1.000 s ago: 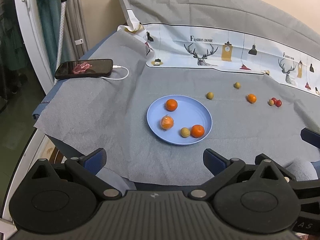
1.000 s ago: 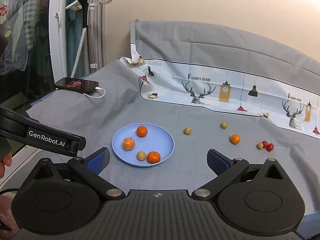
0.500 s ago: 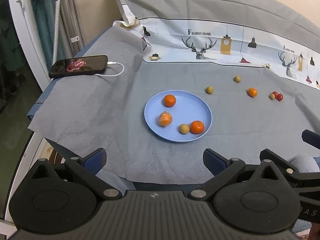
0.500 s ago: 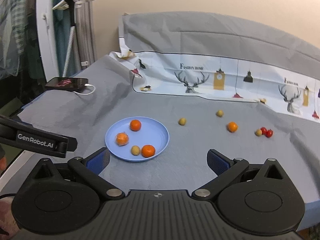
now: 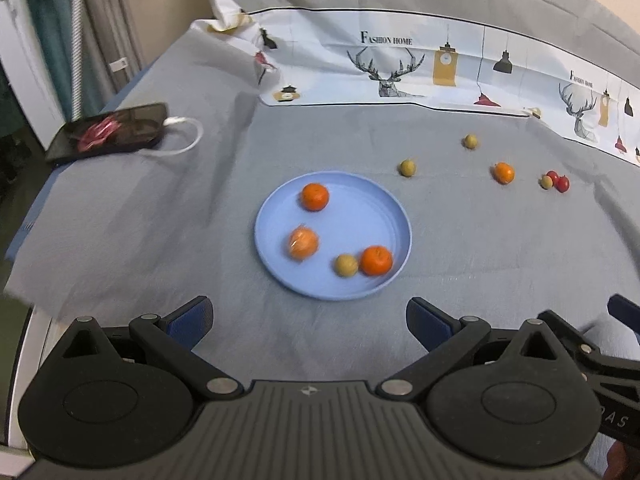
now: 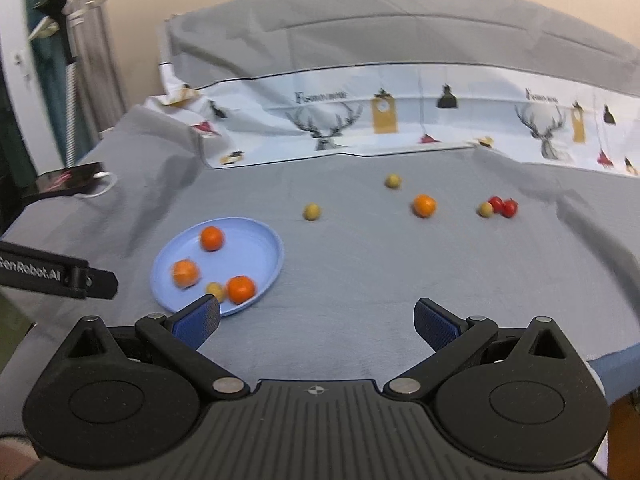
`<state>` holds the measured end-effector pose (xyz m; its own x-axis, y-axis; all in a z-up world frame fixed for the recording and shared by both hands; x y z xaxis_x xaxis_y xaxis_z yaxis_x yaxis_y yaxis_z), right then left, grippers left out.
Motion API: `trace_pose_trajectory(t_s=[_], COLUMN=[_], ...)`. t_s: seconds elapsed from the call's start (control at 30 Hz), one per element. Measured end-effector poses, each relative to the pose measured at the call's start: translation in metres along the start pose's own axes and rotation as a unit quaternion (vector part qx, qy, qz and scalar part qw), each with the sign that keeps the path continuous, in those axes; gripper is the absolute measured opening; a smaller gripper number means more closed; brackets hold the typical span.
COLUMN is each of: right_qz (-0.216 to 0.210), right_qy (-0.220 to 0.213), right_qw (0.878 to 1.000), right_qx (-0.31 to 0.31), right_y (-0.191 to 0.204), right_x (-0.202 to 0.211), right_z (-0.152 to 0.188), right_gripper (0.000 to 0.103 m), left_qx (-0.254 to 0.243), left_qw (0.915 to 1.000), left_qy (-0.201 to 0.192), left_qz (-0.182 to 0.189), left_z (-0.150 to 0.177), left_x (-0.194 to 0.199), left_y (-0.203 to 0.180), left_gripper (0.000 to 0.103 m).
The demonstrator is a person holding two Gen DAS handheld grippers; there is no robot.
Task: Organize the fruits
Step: 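Grasp a small yellow fruit with the right tool while the left tool grasps another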
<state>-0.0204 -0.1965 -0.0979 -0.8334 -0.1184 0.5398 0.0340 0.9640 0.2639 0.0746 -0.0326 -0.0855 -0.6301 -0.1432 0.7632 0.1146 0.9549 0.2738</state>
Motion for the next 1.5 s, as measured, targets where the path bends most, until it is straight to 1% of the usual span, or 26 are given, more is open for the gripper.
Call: trace_pose_trajectory(t_s=[0.17, 0.33, 0.43, 0.57, 0.67, 0.77, 0.9, 1.0, 1.03, 1.07, 1.1, 1.13, 1.17, 1.2, 1.23, 1.27, 1.33, 1.4, 1.5], right_qz=[0.032, 0.064, 0.083, 0.097, 0.107, 0.098, 0.081, 0.077, 0.079, 0.09, 0.096, 0.096, 0.092, 0.088, 0.089, 0.086, 0.082, 0.082, 0.076], right_qy=[-0.008, -0.024, -0.032, -0.032, -0.018, -0.001, 0.036, 0.07, 0.087, 0.099, 0.094, 0.074, 0.063, 0.058, 0.061, 0.065, 0.058, 0.042, 0.011], right_qw=[0.999, 0.996, 0.995, 0.994, 0.993, 0.994, 0.995, 0.994, 0.992, 0.99, 0.99, 0.992, 0.994, 0.994, 0.994, 0.994, 0.995, 0.995, 0.997], right_qx=[-0.027, -0.052, -0.05, -0.04, -0.038, -0.042, -0.035, -0.037, -0.041, -0.044, -0.04, -0.027, -0.014, -0.004, -0.001, -0.011, -0.023, -0.024, -0.03], right_y=[-0.041, -0.096, -0.121, -0.151, -0.172, -0.191, -0.203, -0.212, -0.216, -0.221, -0.223, -0.221, -0.217, -0.214, -0.212, -0.212, -0.212, -0.209, -0.199], right_x=[-0.018, -0.047, -0.078, -0.14, -0.19, -0.237, -0.3, -0.342, -0.355, -0.365, -0.369, -0.368, -0.365, -0.362, -0.361, -0.359, -0.349, -0.33, -0.287], right_z=[-0.014, -0.045, -0.07, -0.104, -0.122, -0.135, -0.144, -0.144, -0.141, -0.138, -0.138, -0.141, -0.143, -0.146, -0.146, -0.145, -0.146, -0.152, -0.162], right_gripper=[0.102, 0.102, 0.102, 0.102, 0.102, 0.102, 0.102, 0.102, 0.102, 0.102, 0.101, 0.081, 0.04, 0.025, 0.025, 0.025, 0.025, 0.025, 0.025], left_qx=[-0.024, -0.044, -0.057, -0.073, -0.085, -0.099, -0.122, -0.126, -0.117, -0.098, -0.092, -0.106, -0.115, -0.107, -0.097, -0.094, -0.094, -0.088, -0.073], left_qw=[0.9997, 0.9988, 0.9981, 0.9966, 0.9943, 0.9913, 0.9855, 0.9824, 0.9841, 0.9885, 0.9904, 0.9897, 0.9881, 0.987, 0.9861, 0.9855, 0.987, 0.9878, 0.989], left_qy=[-0.001, 0.013, 0.021, 0.036, 0.062, 0.084, 0.113, 0.135, 0.13, 0.108, 0.092, 0.08, 0.081, 0.091, 0.097, 0.099, 0.083, 0.068, 0.047], left_qz=[0.003, 0.013, 0.012, 0.013, 0.016, 0.022, 0.032, 0.027, 0.029, 0.039, 0.047, 0.054, 0.063, 0.078, 0.093, 0.101, 0.1, 0.109, 0.12], left_z=[-0.04, -0.086, -0.114, -0.145, -0.16, -0.168, -0.166, -0.16, -0.161, -0.165, -0.168, -0.171, -0.171, -0.171, -0.171, -0.171, -0.174, -0.176, -0.179], left_x=[-0.025, -0.068, -0.103, -0.155, -0.2, -0.241, -0.281, -0.304, -0.305, -0.301, -0.296, -0.29, -0.287, -0.283, -0.28, -0.275, -0.262, -0.243, -0.205], left_y=[-0.037, -0.083, -0.112, -0.147, -0.171, -0.19, -0.211, -0.22, -0.221, -0.219, -0.219, -0.22, -0.221, -0.22, -0.219, -0.217, -0.21, -0.202, -0.191], left_gripper=[0.103, 0.103, 0.103, 0.103, 0.103, 0.103, 0.103, 0.103, 0.103, 0.093, 0.067, 0.049, 0.027, 0.026, 0.026, 0.025, 0.026, 0.026, 0.026])
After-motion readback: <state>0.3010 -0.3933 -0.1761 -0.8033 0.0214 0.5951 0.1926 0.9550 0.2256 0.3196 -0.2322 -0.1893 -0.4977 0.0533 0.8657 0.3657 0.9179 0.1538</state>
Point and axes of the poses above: each gripper's, at about its wrist camera, not at the fingertips, and x roughly against the way its jaws point, y to its left, z to its underside, the point moved 9 cm from there along -x, roughly the way its jaws point, and after that the axes turned 14 degrees about -z, right-handed, at the moved point
